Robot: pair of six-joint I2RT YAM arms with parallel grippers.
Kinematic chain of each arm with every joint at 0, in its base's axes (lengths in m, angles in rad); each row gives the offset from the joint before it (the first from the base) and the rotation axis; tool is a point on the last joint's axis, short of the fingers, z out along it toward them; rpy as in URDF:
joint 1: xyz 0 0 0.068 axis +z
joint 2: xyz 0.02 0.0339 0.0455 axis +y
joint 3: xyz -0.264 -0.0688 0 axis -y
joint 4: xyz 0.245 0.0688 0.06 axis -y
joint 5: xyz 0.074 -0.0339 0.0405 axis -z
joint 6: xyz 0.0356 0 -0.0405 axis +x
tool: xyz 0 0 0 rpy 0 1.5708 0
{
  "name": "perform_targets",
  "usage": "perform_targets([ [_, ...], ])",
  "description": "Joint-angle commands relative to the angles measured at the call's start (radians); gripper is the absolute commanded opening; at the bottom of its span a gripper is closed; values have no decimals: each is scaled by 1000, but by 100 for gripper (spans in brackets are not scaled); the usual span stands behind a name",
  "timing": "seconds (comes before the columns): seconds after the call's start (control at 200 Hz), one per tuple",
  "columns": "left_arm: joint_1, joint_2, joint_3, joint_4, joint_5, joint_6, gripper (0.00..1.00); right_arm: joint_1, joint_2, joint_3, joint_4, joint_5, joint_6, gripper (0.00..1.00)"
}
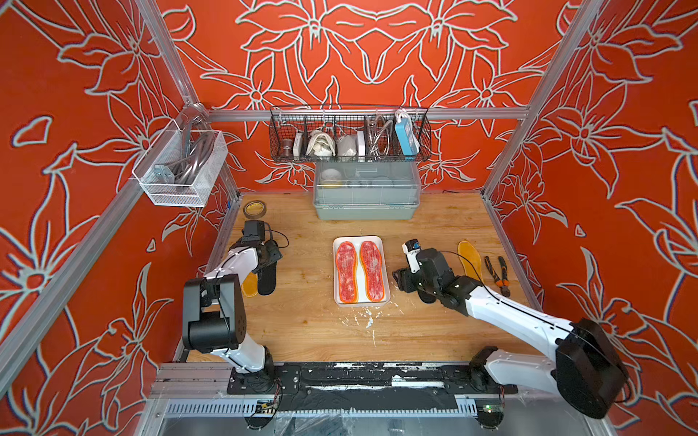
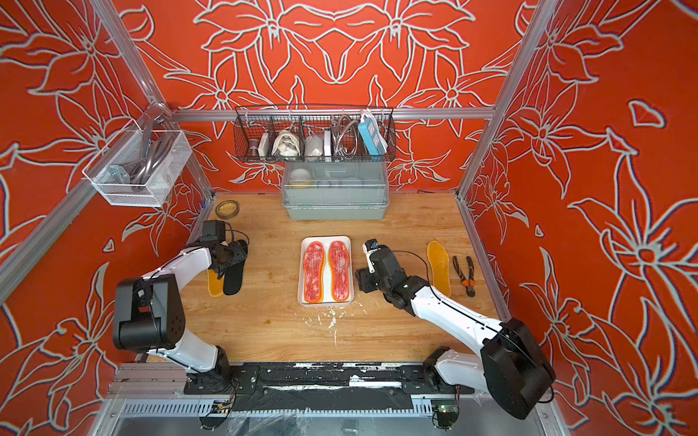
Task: Put the insoles into the storage box
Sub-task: Pick up the insole from the center of the board.
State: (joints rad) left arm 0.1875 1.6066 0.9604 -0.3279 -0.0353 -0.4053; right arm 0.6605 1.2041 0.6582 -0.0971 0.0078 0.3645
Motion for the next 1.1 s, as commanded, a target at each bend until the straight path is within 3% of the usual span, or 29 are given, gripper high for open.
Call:
perform_targets([
  [0.0,3,45,4,-36,54,7,67,-2,-28,-15,7,19,-12,66],
  [0.16,5,68,22,-65,50,-16,69,-3,-50,-23,5,29,-12,66],
  [0.435,5,145,34,-74,163,-52,70,-2,-108,-45,11,48,-12,66],
  [0.646,-14,106,-26,-43,214,-65,70,-2,-152,-66,22,64,-11,66],
  [1.096,-217,-34,-193,93,287,-227,70,-2,-145,-70,32,66,-9,66],
])
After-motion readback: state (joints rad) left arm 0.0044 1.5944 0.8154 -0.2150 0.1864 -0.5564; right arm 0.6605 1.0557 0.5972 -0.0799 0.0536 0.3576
